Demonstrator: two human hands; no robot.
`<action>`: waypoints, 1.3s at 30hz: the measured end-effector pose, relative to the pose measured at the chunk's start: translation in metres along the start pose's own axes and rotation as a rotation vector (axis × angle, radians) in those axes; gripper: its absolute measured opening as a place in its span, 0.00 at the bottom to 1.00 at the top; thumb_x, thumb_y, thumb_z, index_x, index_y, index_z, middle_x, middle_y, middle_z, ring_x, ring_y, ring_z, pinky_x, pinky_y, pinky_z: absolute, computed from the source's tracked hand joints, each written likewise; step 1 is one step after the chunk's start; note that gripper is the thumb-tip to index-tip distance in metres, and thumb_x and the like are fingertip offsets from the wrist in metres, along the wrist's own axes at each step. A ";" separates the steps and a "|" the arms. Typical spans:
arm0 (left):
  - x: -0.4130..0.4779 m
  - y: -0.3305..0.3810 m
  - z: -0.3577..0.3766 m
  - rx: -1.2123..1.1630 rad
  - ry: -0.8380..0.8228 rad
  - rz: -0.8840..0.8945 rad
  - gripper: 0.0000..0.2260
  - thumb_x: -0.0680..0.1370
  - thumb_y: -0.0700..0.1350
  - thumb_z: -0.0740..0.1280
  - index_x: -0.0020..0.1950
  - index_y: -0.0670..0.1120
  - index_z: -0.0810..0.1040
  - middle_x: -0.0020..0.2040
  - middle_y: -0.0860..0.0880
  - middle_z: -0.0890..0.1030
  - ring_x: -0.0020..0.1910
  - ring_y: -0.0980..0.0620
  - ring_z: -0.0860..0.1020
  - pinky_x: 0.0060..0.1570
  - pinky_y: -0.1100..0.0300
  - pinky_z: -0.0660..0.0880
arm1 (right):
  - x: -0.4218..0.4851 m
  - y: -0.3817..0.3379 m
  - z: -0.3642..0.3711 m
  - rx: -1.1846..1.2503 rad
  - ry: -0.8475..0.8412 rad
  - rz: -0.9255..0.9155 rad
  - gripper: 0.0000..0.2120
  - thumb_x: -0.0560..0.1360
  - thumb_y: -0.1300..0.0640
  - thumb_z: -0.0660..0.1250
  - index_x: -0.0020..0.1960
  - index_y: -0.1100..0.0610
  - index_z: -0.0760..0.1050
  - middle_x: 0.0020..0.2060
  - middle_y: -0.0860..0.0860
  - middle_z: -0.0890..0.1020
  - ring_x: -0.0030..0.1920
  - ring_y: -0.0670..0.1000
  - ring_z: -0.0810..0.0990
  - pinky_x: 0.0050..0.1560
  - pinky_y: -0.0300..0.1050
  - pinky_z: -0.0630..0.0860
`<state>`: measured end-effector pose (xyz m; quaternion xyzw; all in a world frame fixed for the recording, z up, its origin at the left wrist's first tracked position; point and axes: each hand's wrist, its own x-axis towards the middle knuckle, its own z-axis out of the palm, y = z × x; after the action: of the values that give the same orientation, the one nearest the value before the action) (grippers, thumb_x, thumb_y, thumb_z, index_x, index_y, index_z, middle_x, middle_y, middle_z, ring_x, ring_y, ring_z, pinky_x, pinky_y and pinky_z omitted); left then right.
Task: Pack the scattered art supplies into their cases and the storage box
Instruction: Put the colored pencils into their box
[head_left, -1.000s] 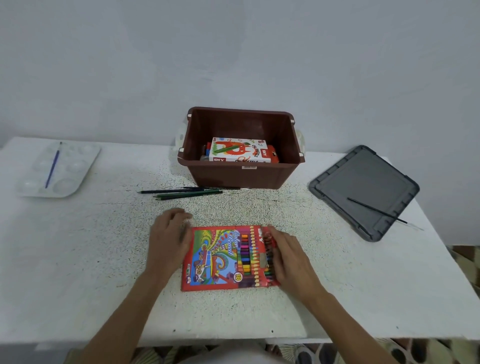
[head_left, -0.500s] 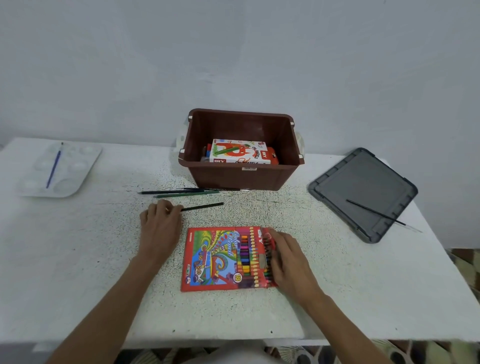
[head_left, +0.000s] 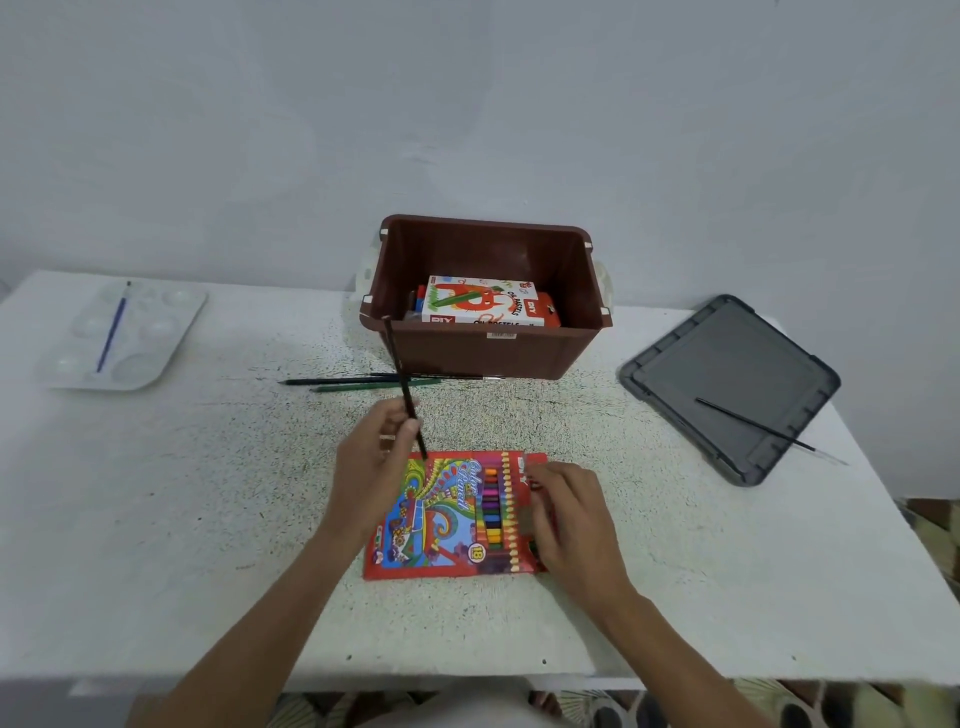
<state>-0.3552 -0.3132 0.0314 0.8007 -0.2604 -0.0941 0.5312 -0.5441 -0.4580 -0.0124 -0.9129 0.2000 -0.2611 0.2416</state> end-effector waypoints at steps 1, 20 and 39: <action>-0.003 0.003 0.003 -0.070 -0.039 -0.045 0.06 0.80 0.42 0.65 0.56 0.48 0.76 0.48 0.55 0.81 0.48 0.60 0.79 0.48 0.65 0.74 | 0.001 -0.004 0.001 0.011 0.012 -0.016 0.15 0.81 0.54 0.59 0.63 0.59 0.76 0.58 0.50 0.77 0.58 0.47 0.72 0.61 0.29 0.63; -0.024 0.001 0.020 -0.398 -0.226 -0.195 0.05 0.76 0.38 0.70 0.51 0.45 0.80 0.48 0.48 0.85 0.50 0.51 0.83 0.53 0.58 0.77 | 0.008 0.036 -0.016 -0.193 -0.029 -0.061 0.11 0.80 0.56 0.62 0.58 0.57 0.80 0.45 0.50 0.78 0.45 0.49 0.70 0.42 0.42 0.67; -0.015 -0.077 -0.010 0.329 0.025 0.128 0.02 0.78 0.43 0.69 0.49 0.48 0.79 0.49 0.55 0.76 0.48 0.57 0.76 0.46 0.63 0.70 | 0.022 0.068 -0.046 -0.493 0.027 -0.031 0.14 0.68 0.71 0.75 0.52 0.62 0.83 0.43 0.58 0.80 0.41 0.58 0.75 0.33 0.46 0.71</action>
<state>-0.3394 -0.2743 -0.0353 0.8598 -0.3161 -0.0061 0.4009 -0.5693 -0.5395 -0.0067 -0.9437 0.2469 -0.2202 0.0046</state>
